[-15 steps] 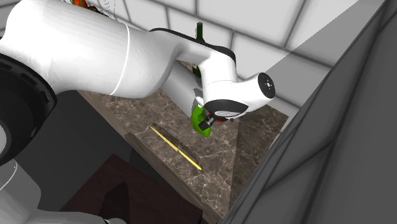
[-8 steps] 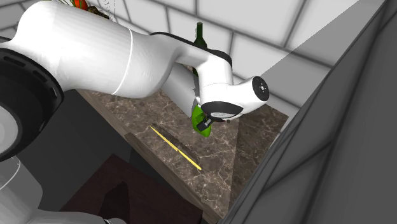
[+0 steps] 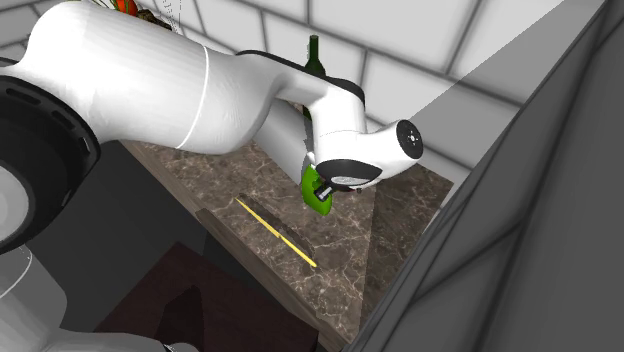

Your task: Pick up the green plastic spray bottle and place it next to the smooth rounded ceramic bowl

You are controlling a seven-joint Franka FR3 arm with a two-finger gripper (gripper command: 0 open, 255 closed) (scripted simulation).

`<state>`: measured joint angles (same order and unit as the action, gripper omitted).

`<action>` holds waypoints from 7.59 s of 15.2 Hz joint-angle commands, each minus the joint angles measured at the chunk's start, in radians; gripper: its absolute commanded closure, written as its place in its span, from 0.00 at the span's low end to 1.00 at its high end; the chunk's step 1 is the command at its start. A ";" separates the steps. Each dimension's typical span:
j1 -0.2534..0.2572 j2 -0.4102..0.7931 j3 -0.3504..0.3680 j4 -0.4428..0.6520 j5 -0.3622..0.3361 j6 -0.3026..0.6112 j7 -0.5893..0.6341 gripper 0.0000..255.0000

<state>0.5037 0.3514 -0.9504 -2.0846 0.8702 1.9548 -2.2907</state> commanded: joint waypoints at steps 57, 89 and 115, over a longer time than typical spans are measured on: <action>0.114 -0.329 -0.110 0.409 -0.347 -0.413 0.453 1.00; 0.383 -0.416 0.260 0.379 -0.412 -0.122 1.034 1.00; 0.474 0.077 0.413 0.871 -0.226 -0.058 1.323 1.00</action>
<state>0.9738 0.4310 -0.5384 -1.1988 0.6439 1.8835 -0.9635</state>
